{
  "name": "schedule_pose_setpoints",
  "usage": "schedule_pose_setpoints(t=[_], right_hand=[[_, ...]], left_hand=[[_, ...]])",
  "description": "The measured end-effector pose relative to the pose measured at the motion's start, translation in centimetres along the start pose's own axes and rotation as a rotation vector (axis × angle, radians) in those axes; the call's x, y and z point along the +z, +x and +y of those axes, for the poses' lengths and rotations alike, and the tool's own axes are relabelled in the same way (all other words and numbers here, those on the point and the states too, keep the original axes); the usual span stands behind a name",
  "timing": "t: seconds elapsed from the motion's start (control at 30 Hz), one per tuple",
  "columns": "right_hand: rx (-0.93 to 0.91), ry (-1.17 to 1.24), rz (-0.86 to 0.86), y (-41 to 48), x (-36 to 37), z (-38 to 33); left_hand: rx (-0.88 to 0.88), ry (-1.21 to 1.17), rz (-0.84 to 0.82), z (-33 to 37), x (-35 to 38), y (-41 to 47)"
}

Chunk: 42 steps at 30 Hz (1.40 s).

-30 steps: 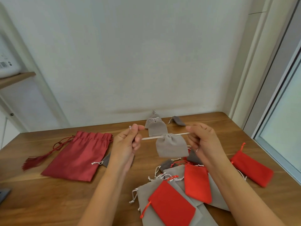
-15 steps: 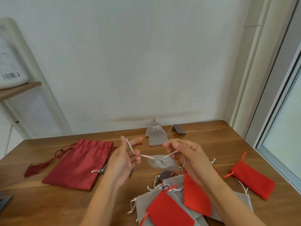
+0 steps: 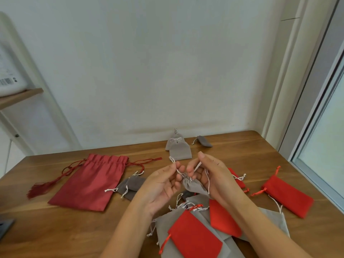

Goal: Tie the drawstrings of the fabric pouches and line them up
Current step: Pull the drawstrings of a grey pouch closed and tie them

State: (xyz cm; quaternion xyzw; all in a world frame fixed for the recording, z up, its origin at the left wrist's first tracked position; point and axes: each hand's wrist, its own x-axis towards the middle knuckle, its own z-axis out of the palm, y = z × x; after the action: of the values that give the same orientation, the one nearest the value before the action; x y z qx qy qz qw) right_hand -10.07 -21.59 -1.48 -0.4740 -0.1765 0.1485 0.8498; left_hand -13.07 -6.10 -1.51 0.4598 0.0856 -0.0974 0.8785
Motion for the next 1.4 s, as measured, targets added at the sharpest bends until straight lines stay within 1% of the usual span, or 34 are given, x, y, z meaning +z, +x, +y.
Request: schedule_pose_setpoints(t=[0.07,0.1,0.17,0.2,0.27,0.37,0.43,0.5,0.53,0.67,0.73,0.77,0.87,0.93,1.0,1.1,1.17,1.23,1.4], right_hand=[[-0.008,-0.074,-0.037,0.1,-0.4,0.1],[-0.034,-0.157,-0.050,0.1,-0.6,0.0],[-0.120,-0.399,-0.065,0.0,-1.1,-0.4],[-0.174,-0.530,-0.064,-0.1,-1.2,-0.7],[-0.247,-0.697,-0.062,-0.1,-1.5,-1.0],[-0.257,-0.738,-0.105,-0.1,-1.3,-0.9],[-0.232,-0.724,-0.157,0.0,-1.2,-0.6],[-0.146,-0.626,-0.170,0.0,-0.9,-0.6],[-0.102,-0.561,-0.167,0.0,-0.9,-0.5],[0.029,-0.279,-0.211,0.2,-1.2,-0.1],[0.045,-0.216,-0.219,0.3,-1.3,-0.3],[0.035,-0.241,-0.214,0.2,-1.4,-0.5],[-0.051,-0.429,-0.187,0.0,-1.3,-0.7],[-0.105,-0.524,-0.162,-0.1,-1.1,-0.7],[-0.177,-0.625,-0.091,-0.1,-1.1,-0.7],[-0.327,-0.914,0.031,0.2,-1.8,-0.6],[-0.402,-1.070,0.063,0.2,-1.9,-0.7],[-0.427,-1.097,0.035,0.2,-1.7,-0.8],[-0.401,-1.066,-0.147,-0.1,-1.4,-1.0]], left_hand=[[0.075,0.231,0.046,0.1,-0.1,-0.1],[0.122,0.369,0.077,0.2,-0.2,-0.2],[0.196,0.560,0.123,0.5,-0.6,-0.5],[0.213,0.624,0.114,0.8,-0.6,-0.8],[0.218,0.777,0.037,1.4,-0.5,-1.4],[0.161,0.961,-0.148,1.5,0.0,-1.9],[0.143,1.011,-0.275,1.5,0.2,-2.2],[0.146,0.990,-0.330,1.2,0.3,-2.4],[0.161,0.969,-0.319,1.0,0.4,-2.3],[0.260,0.924,-0.182,0.2,0.4,-1.8],[0.306,0.901,-0.115,0.5,0.3,-1.6],[0.321,0.873,-0.090,0.7,0.4,-1.6],[0.344,0.755,-0.048,1.2,0.3,-1.6],[0.364,0.735,-0.018,1.2,0.2,-1.5],[0.367,0.743,0.020,1.1,0.1,-1.3],[0.385,0.727,0.063,1.2,-0.1,-1.1],[0.365,0.663,0.094,1.3,-0.3,-1.1],[0.330,0.625,0.126,1.3,-0.5,-1.0],[0.322,0.610,0.153,1.4,-0.8,-0.9]])
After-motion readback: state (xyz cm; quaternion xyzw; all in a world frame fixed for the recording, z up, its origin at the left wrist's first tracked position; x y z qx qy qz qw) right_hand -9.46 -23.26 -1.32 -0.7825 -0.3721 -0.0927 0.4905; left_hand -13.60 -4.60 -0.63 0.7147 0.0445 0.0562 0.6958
